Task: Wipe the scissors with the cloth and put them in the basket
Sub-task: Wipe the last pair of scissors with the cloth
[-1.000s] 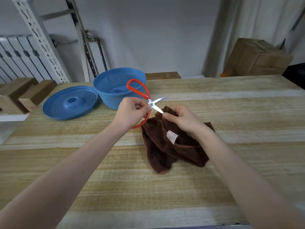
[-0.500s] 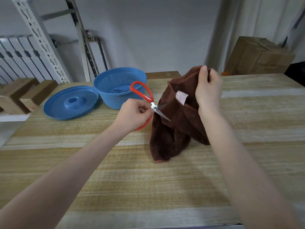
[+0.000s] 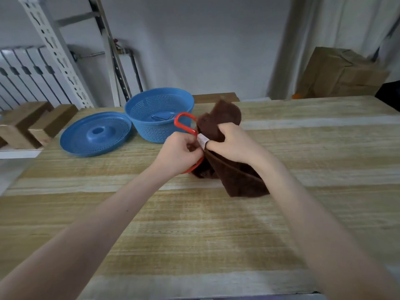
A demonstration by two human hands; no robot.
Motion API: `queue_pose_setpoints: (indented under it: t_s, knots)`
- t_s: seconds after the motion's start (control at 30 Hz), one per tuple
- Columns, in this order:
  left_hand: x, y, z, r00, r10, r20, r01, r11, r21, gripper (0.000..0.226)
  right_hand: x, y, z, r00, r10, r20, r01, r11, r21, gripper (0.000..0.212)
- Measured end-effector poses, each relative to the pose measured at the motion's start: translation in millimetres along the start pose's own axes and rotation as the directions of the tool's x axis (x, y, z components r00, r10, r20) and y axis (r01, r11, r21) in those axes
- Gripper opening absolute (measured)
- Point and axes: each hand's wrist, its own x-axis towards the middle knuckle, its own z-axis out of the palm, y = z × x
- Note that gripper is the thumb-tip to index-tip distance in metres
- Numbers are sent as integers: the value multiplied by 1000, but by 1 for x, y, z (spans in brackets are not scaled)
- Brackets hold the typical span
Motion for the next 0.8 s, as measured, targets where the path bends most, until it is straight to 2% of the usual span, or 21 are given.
queue_pose_setpoints:
  t_s: [0.13, 0.3, 0.37, 0.47, 0.53, 0.63, 0.7, 0.8]
  knots:
    - [1, 3, 2, 1000, 26, 9, -27, 999, 35, 18, 0, -1, -7, 1000, -10, 0, 10, 998, 61, 46]
    - [0, 6, 2, 998, 53, 42, -54, 998, 31, 14, 1, 6, -12, 995, 46, 91, -62, 980, 191, 31]
    - [1, 10, 2, 997, 66, 43, -68, 997, 43, 14, 1, 6, -9, 994, 91, 53, -102, 965, 242, 29]
    - [2, 17, 4, 997, 62, 53, -68, 990, 127, 16, 3, 7, -3, 977, 200, -79, -162, 924, 345, 27]
    - [2, 17, 2, 998, 46, 39, -52, 985, 162, 23, 1, 8, -8, 976, 191, -105, -147, 932, 332, 22]
    - [4, 13, -1, 999, 46, 25, -49, 983, 174, 22, -1, 4, -14, 986, 169, -12, -157, 938, 308, 16]
    - [3, 12, 0, 998, 43, 40, -50, 982, 180, 16, -1, 1, -11, 990, 142, 22, -143, 956, 257, 23]
    - [0, 14, 4, 998, 40, 53, -49, 983, 178, 28, 2, 2, -6, 991, 119, 59, -130, 957, 261, 34]
